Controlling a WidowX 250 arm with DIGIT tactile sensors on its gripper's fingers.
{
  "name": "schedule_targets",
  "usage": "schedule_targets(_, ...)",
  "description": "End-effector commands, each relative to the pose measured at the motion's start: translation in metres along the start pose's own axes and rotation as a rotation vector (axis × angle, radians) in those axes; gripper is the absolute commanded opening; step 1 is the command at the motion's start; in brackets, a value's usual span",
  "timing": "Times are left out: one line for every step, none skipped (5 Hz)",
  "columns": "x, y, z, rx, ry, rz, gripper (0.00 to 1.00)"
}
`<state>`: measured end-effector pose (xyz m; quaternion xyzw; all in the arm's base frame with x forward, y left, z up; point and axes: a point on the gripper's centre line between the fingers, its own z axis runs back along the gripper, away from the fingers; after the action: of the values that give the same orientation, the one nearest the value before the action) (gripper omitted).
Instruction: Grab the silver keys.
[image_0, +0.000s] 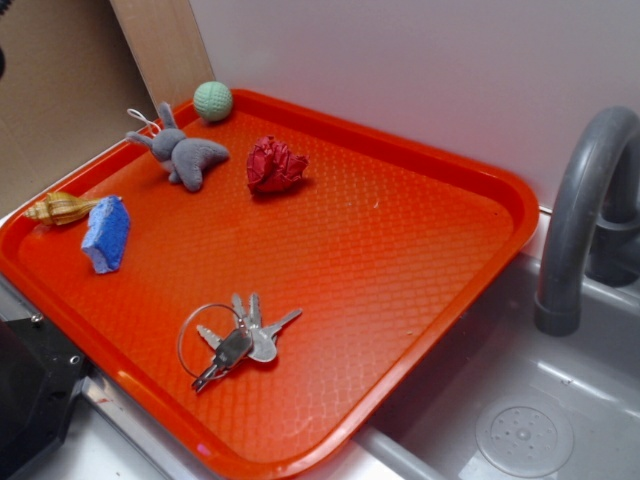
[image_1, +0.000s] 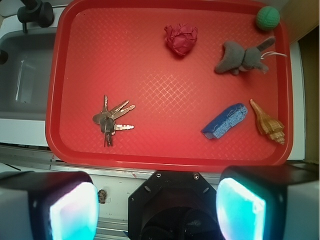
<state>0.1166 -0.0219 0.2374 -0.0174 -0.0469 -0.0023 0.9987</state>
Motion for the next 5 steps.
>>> schedule_targets(0.000,0.000,0.000,0.000,0.000,0.000,1.00)
schedule_targets(-0.009,-0.034,-0.018,-0.036,0.014,0.025,1.00)
schedule_targets(-0.008,-0.065,-0.035,-0.048,0.080,0.052,1.00)
schedule_targets(-0.005,-0.083,-0.055,-0.014,0.052,0.075,1.00)
schedule_targets(0.016,-0.083,-0.089,0.009,0.045,0.101,1.00)
